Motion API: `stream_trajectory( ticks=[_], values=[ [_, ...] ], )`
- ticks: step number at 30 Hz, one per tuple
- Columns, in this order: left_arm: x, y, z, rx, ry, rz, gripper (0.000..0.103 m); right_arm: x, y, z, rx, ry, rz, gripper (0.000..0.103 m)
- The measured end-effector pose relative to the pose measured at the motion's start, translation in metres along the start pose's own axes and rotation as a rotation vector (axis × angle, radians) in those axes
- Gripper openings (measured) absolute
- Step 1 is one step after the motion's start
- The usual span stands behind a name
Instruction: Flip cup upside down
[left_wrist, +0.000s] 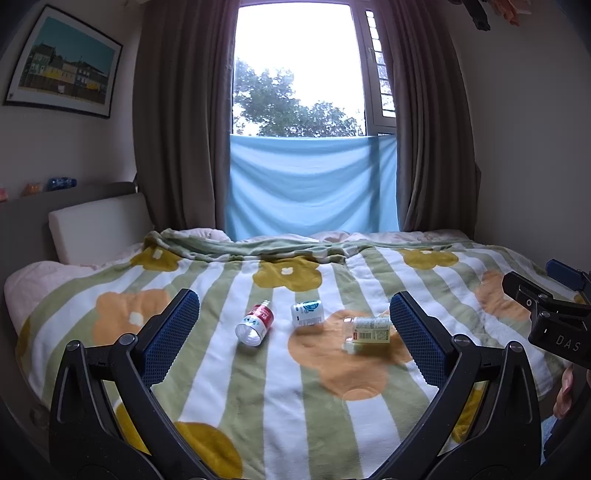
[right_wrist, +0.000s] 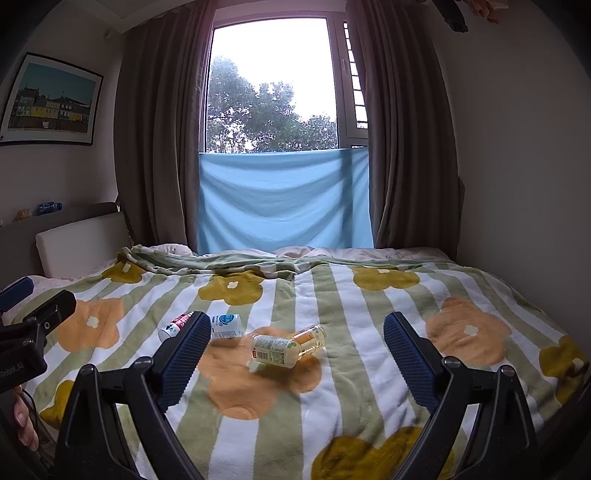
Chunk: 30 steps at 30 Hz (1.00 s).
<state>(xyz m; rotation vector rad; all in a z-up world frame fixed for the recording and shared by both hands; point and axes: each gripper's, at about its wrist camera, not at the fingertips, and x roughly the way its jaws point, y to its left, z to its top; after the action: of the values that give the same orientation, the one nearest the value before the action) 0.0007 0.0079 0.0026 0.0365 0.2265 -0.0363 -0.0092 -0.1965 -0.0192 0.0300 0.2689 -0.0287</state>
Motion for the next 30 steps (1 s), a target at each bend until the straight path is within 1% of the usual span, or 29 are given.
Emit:
stream_trajectory(
  ticks=[30],
  values=[
    [0.0037, -0.0041, -0.0016, -0.002, 0.005, -0.003, 0.103, -0.0001, -0.0044, 0.0004, 0.004, -0.006, -0.007, 0.093]
  ],
)
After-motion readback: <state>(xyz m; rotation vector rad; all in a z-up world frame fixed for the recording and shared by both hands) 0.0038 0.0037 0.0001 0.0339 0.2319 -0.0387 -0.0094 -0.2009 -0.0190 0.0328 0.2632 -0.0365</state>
